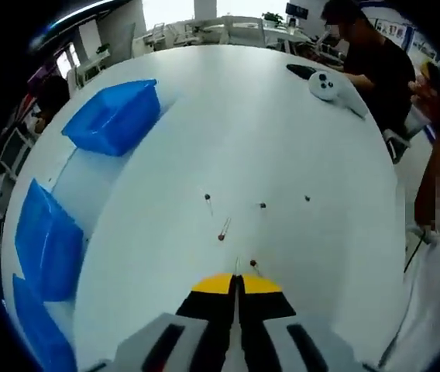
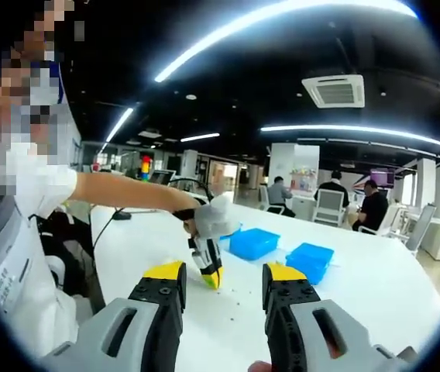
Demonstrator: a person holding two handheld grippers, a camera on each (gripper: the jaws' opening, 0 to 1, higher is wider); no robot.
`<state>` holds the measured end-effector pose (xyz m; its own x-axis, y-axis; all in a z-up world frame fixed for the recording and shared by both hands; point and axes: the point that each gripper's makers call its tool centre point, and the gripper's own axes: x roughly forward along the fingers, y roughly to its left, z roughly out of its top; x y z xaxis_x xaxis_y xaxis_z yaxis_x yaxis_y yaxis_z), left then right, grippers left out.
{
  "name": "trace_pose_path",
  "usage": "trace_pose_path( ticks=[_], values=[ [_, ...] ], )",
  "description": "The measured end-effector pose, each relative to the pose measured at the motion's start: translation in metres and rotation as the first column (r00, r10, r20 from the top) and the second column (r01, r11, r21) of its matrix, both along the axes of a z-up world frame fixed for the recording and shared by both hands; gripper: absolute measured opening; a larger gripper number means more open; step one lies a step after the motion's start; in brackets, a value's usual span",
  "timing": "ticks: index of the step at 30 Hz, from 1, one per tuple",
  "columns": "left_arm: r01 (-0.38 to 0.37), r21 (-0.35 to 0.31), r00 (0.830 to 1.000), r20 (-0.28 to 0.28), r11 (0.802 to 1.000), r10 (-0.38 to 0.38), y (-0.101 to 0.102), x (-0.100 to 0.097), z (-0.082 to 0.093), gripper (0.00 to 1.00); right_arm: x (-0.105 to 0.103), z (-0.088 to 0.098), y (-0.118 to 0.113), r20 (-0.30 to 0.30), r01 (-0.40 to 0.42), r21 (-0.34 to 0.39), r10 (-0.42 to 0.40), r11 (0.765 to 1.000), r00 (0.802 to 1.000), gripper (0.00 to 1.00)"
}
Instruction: Pick up the resistors one by one and place each resistor into its matching bin, sorting the parts by color and model until every resistor is separated into the correct bin for its type
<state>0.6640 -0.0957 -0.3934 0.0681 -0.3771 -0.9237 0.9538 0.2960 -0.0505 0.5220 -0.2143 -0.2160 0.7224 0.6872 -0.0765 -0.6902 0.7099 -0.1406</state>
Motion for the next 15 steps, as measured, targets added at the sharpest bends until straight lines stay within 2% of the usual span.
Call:
trace_pose_path(
  ticks=[3,5,6,9,11,15],
  values=[
    [-0.013,-0.019,1.0,0.017,1.0,0.013,0.001,0.003,0.003,0.04,0.0,0.001,-0.001,0.002,0.001,0.0,-0.001,1.0,1.0,0.41],
    [-0.042,-0.087,0.998,0.036,0.995,0.045,-0.001,0.006,0.017,0.04,0.0,0.001,-0.002,0.002,0.006,0.0,-0.006,1.0,1.0,0.41],
    [-0.038,-0.098,0.998,0.04,0.994,0.043,0.0,0.005,0.022,0.04,0.0,0.001,-0.003,0.002,0.008,0.001,-0.008,1.0,1.0,0.41],
    [-0.06,-0.188,0.994,0.075,0.98,0.076,0.002,0.008,0.046,0.04,0.0,0.0,-0.004,0.002,0.013,0.002,-0.013,1.0,1.0,0.41],
    [-0.069,-0.246,0.99,0.106,0.967,0.098,0.006,0.006,0.063,0.04,0.001,0.0,-0.005,0.001,0.016,0.004,-0.016,1.0,1.0,0.41],
    [-0.093,-0.397,0.976,0.147,0.913,0.163,0.017,-0.008,0.094,0.04,0.001,0.001,-0.004,0.002,0.014,0.002,-0.014,1.0,1.0,0.41]
  ],
)
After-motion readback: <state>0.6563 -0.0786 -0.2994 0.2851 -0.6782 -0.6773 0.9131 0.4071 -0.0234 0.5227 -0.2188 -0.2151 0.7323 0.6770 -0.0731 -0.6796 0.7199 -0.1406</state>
